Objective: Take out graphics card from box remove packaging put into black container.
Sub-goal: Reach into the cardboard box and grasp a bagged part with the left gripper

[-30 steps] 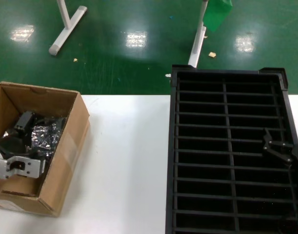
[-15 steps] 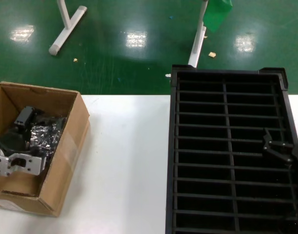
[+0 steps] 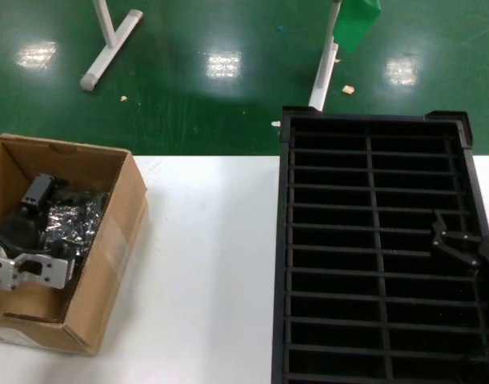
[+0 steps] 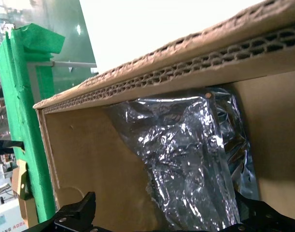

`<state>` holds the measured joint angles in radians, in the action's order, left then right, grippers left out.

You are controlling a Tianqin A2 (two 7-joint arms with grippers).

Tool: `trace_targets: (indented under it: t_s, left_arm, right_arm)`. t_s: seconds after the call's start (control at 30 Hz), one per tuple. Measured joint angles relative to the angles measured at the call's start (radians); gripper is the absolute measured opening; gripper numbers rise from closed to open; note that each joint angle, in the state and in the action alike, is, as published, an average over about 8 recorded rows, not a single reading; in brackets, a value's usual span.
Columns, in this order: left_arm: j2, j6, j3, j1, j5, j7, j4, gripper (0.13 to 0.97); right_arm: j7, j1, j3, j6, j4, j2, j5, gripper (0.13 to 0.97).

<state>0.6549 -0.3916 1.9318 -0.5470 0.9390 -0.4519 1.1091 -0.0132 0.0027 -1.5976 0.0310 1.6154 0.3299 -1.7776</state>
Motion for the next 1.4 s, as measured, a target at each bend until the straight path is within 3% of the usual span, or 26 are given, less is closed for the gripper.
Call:
trace_targets:
  t_s: [0.23, 0.47, 0.77, 1.0, 1.33, 1.4]
  left_arm:
    - [-0.017, 0.006, -0.005, 0.009, -0.017, -0.004, -0.004, 0.917]
    - [-0.030, -0.008, -0.029, 0.023, -0.066, 0.017, 0.014, 0.892]
    - [-0.036, -0.042, -0.080, 0.054, -0.141, 0.065, 0.063, 0.752]
    - [-0.044, -0.069, -0.114, 0.082, -0.188, 0.099, 0.105, 0.568]
    - [-0.049, -0.075, -0.125, 0.092, -0.190, 0.104, 0.110, 0.337]
    - [-0.048, -0.073, -0.124, 0.092, -0.184, 0.101, 0.106, 0.337]
  right_arm:
    - [0.000, 0.000, 0.000, 0.000, 0.000, 0.000, 0.000, 0.966]
    - [0.000, 0.000, 0.000, 0.000, 0.000, 0.000, 0.000, 0.966]
    - [0.000, 0.000, 0.000, 0.000, 0.000, 0.000, 0.000, 0.966]
    - [0.000, 0.000, 0.000, 0.000, 0.000, 0.000, 0.000, 0.966]
    - [0.000, 0.000, 0.000, 0.000, 0.000, 0.000, 0.000, 0.966]
    - [0.000, 0.000, 0.000, 0.000, 0.000, 0.000, 0.000, 0.966]
